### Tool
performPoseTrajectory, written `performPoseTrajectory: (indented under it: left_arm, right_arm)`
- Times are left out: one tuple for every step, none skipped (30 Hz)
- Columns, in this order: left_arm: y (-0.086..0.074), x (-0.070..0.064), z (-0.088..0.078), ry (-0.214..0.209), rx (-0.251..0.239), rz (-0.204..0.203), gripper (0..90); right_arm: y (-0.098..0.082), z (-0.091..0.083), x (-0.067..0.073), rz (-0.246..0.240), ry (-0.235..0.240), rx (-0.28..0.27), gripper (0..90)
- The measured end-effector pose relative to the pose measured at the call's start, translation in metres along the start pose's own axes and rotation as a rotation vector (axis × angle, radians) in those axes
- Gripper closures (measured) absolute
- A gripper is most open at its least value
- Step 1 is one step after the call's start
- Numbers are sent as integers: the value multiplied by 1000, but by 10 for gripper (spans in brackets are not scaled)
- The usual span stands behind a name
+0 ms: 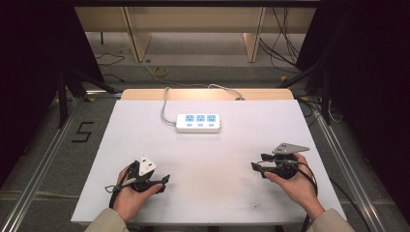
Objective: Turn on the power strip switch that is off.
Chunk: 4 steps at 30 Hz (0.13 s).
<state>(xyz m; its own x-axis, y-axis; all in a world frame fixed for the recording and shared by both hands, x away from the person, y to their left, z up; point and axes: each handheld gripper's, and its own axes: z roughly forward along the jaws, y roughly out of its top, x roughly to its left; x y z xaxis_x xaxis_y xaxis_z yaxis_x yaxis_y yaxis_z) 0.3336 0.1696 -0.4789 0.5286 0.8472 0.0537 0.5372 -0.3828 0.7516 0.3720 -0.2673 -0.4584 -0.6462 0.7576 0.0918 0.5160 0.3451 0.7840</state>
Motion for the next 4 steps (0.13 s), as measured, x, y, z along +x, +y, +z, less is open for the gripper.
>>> performPoseTrajectory:
  left_arm:
    - [0,0,1,-2,0,-2,291]
    - [0,1,1,-5,4,-3,289]
    - [-1,1,2,-6,6,-5,287]
    - [-1,2,4,-6,9,-5,284]
  right_arm:
    - [-1,-1,0,0,-5,-9,408]
    - [-2,-2,0,1,-8,-13,398]
    - [-3,-2,-1,0,-8,-21,389]
    - [-4,-3,-1,2,-11,-21,381]
